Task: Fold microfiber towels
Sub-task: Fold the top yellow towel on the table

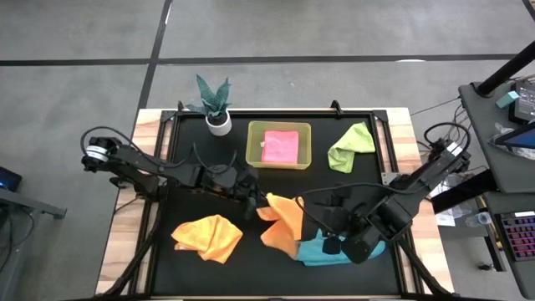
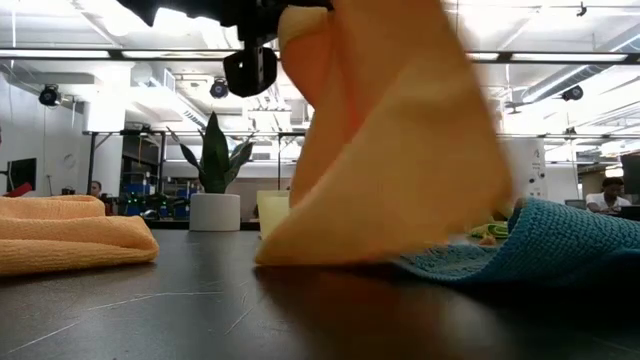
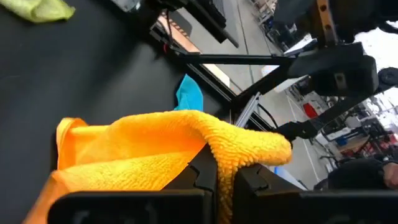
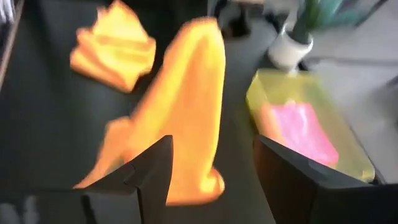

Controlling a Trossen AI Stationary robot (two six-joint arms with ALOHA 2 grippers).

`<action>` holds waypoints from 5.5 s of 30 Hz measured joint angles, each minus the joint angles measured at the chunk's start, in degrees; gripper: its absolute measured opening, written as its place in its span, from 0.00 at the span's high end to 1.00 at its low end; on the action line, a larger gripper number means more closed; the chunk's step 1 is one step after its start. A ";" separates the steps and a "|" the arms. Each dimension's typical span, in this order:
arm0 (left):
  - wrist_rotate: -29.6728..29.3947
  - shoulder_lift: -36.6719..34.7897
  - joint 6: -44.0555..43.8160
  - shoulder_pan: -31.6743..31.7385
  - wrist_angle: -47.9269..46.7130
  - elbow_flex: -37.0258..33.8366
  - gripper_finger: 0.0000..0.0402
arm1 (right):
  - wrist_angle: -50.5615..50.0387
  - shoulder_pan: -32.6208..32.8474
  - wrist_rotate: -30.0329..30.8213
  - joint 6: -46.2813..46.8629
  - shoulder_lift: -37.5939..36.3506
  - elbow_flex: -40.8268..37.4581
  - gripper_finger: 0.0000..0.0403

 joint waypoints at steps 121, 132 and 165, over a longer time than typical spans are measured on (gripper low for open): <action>0.64 4.58 14.73 0.22 5.95 1.20 1.00 | 35.15 -7.90 -5.30 -43.83 -0.20 -12.00 0.45; 10.65 4.58 0.27 0.20 6.25 1.14 1.00 | 17.38 -7.92 2.96 -62.70 11.50 5.73 0.46; 9.29 4.51 8.12 -0.17 7.11 1.22 1.00 | 17.75 -10.43 -6.87 -59.34 12.01 8.76 0.97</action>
